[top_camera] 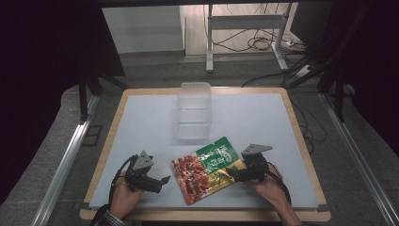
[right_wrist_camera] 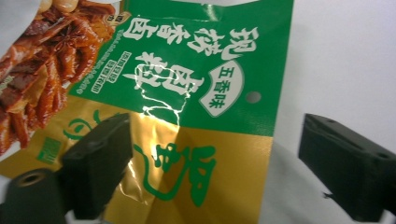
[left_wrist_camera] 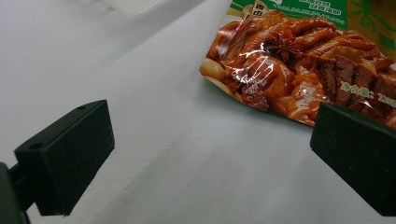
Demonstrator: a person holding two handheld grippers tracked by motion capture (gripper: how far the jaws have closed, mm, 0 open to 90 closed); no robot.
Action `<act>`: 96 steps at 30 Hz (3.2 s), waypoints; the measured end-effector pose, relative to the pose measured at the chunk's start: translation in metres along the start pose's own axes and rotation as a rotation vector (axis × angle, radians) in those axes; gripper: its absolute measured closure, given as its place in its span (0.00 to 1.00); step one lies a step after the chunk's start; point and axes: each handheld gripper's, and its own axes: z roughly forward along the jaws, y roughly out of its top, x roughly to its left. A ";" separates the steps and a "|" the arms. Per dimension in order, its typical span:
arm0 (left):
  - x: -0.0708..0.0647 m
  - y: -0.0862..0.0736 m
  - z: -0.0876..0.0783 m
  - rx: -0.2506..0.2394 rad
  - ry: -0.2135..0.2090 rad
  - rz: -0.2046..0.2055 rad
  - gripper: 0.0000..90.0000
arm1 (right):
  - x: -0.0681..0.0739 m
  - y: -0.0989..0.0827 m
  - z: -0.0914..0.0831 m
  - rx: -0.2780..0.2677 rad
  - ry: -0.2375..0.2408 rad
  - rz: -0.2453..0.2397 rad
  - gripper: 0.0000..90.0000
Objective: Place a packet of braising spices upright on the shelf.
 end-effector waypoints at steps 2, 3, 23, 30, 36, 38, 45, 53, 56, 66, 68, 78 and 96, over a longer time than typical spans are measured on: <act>0.000 0.000 0.000 0.001 -0.001 0.000 0.00 | 0.000 0.001 0.002 0.014 0.010 0.013 0.20; 0.000 0.000 0.000 0.001 0.000 0.000 0.00 | 0.000 0.002 0.002 0.020 0.012 0.013 0.22; 0.000 0.000 0.001 0.007 0.001 0.005 0.00 | 0.006 0.032 0.023 0.059 0.038 -0.078 0.54; 0.000 0.000 0.000 0.001 0.001 0.003 0.00 | 0.008 0.040 0.025 0.060 0.001 -0.135 0.86; 0.001 0.000 -0.002 -0.011 0.005 -0.004 0.00 | 0.009 0.042 0.023 0.082 0.026 -0.121 0.99; 0.001 0.000 -0.001 -0.011 0.005 -0.004 0.00 | 0.013 0.045 0.020 0.075 0.014 -0.145 0.99; 0.001 0.000 -0.002 -0.012 0.009 -0.005 0.00 | 0.016 0.051 0.011 0.056 0.019 -0.141 0.99; 0.002 0.000 -0.003 -0.020 0.010 -0.011 0.00 | 0.014 0.058 -0.005 0.031 0.072 -0.100 0.99; 0.002 0.000 -0.003 -0.024 0.011 -0.014 0.00 | 0.016 0.062 -0.011 0.022 0.083 -0.098 0.99; 0.001 0.000 -0.003 -0.025 0.009 -0.011 0.00 | 0.023 0.081 -0.043 -0.032 0.110 -0.095 0.99; 0.001 0.000 -0.003 -0.025 0.009 -0.011 0.00 | 0.027 0.089 -0.052 -0.050 0.128 -0.096 0.99; 0.001 0.001 -0.006 -0.060 -0.013 -0.015 0.00 | 0.041 0.122 -0.072 -0.056 0.159 -0.161 0.99; 0.000 0.001 -0.005 -0.047 -0.014 -0.001 0.00 | 0.047 0.156 -0.107 -0.085 0.110 -0.227 0.99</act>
